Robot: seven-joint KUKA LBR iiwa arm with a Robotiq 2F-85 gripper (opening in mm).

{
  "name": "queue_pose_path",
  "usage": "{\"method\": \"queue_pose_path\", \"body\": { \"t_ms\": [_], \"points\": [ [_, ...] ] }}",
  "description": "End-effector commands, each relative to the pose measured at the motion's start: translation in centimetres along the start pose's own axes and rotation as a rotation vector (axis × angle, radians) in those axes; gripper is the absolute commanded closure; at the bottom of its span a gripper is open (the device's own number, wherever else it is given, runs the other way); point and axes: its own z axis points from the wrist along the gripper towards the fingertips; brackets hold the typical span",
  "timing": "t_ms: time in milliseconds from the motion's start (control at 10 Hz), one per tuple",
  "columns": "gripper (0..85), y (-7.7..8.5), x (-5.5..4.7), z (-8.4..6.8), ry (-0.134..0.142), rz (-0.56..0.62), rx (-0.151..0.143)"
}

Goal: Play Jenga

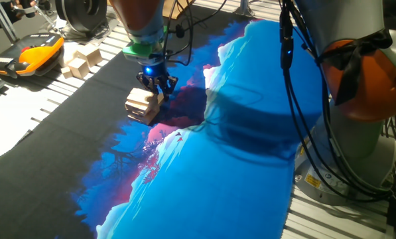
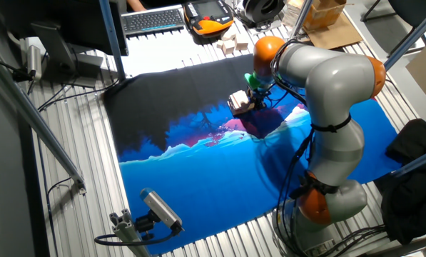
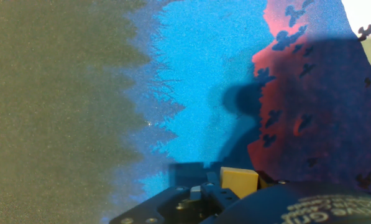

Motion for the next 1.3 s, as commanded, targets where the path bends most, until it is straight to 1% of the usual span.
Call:
{"method": "queue_pose_path", "body": {
  "t_ms": [0, 800, 1200],
  "points": [
    [51.0, -0.03, 0.01, 0.03, 0.0, 0.0, 0.0],
    [51.0, -0.1, -0.05, 0.06, -0.001, -0.009, 0.0],
    [51.0, -0.15, -0.1, 0.09, 0.002, -0.022, -0.005]
  ]
}}
